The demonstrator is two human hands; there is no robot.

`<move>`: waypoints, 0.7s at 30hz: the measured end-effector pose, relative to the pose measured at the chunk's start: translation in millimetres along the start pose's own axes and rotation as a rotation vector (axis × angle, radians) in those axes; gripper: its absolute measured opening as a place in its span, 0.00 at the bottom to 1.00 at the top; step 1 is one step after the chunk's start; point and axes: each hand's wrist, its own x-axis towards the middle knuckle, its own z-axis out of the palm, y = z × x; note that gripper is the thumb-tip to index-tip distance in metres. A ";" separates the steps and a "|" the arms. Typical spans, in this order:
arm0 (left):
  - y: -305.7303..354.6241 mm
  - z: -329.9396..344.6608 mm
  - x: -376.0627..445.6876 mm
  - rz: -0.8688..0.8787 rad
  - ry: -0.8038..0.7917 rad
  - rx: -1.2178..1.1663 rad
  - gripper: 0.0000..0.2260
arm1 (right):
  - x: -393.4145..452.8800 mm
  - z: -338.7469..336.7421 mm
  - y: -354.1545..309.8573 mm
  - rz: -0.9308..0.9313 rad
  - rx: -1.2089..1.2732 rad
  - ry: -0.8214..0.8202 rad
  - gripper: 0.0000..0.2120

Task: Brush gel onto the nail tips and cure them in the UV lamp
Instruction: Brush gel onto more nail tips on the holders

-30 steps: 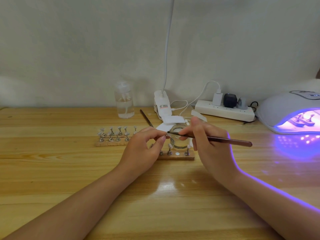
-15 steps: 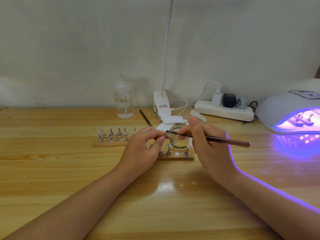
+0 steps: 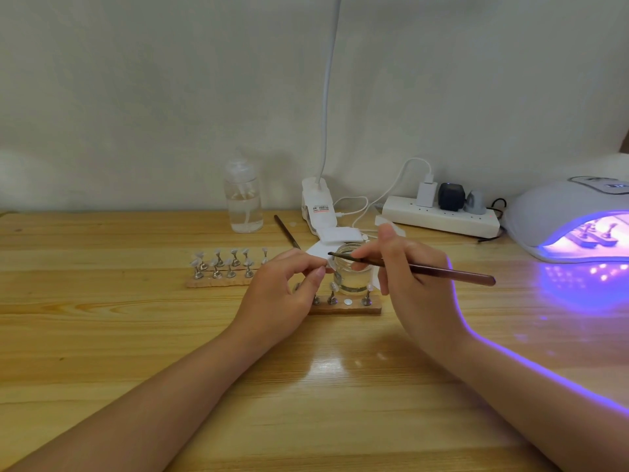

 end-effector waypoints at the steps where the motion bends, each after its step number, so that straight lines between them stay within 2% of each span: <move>1: -0.1 0.0 0.0 -0.002 0.001 -0.001 0.07 | -0.4 0.4 0.1 0.003 -0.010 -0.010 0.19; 11: -1.0 0.8 0.3 -0.014 0.006 -0.006 0.06 | -0.5 -3.4 1.5 0.031 0.044 0.030 0.23; 17: -1.7 0.9 0.7 0.002 -0.001 -0.007 0.07 | 0.4 0.0 2.1 0.007 0.022 0.020 0.19; 21: -2.1 0.9 0.5 0.005 0.004 -0.014 0.07 | -0.5 0.5 1.1 0.032 0.018 0.004 0.20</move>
